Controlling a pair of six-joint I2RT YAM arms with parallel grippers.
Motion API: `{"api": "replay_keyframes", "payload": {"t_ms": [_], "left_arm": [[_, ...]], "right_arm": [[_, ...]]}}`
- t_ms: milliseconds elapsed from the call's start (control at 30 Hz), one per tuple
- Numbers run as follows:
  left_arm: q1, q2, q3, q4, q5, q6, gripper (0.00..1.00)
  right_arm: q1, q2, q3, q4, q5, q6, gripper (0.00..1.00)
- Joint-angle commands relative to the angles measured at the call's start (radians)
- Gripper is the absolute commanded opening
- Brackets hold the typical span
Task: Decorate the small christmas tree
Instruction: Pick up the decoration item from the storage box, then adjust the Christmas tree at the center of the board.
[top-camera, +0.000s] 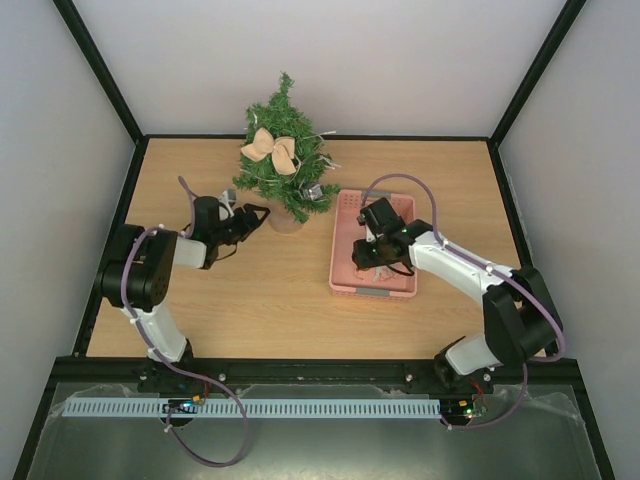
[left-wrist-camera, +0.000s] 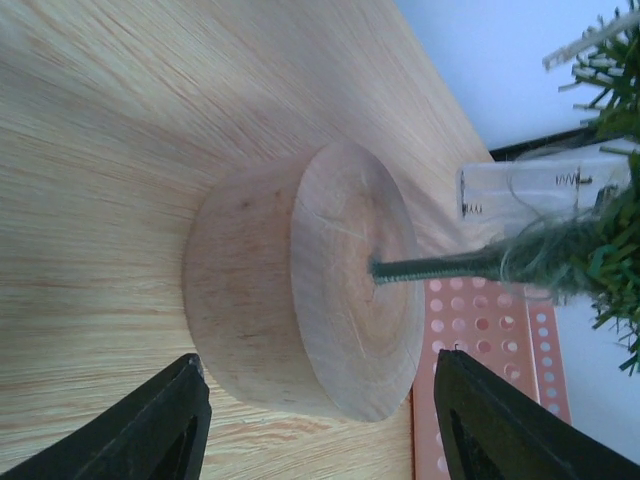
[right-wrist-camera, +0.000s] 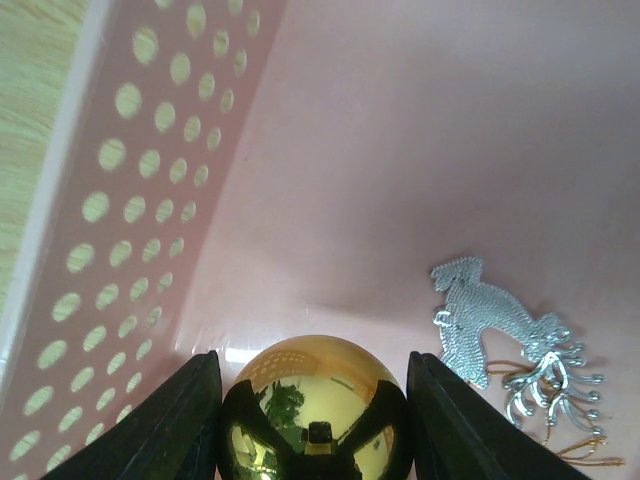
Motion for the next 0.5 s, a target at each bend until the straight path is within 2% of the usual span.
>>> {"api": "replay_keyframes", "payload": {"t_ms": [0, 167, 467], "left_arm": [[-0.030, 0.033, 0.017, 0.105, 0.023, -0.042, 0.60], [-0.068, 0.041, -0.002, 0.132, 0.035, -0.077, 0.49], [-0.107, 0.097, -0.033, 0.273, 0.047, -0.147, 0.41]], "right_arm": [[-0.001, -0.057, 0.048, -0.025, 0.068, 0.016, 0.45], [-0.001, -0.083, 0.055, -0.040, 0.077, 0.023, 0.45], [-0.001, -0.158, 0.084, -0.036, 0.079, 0.041, 0.45]]}}
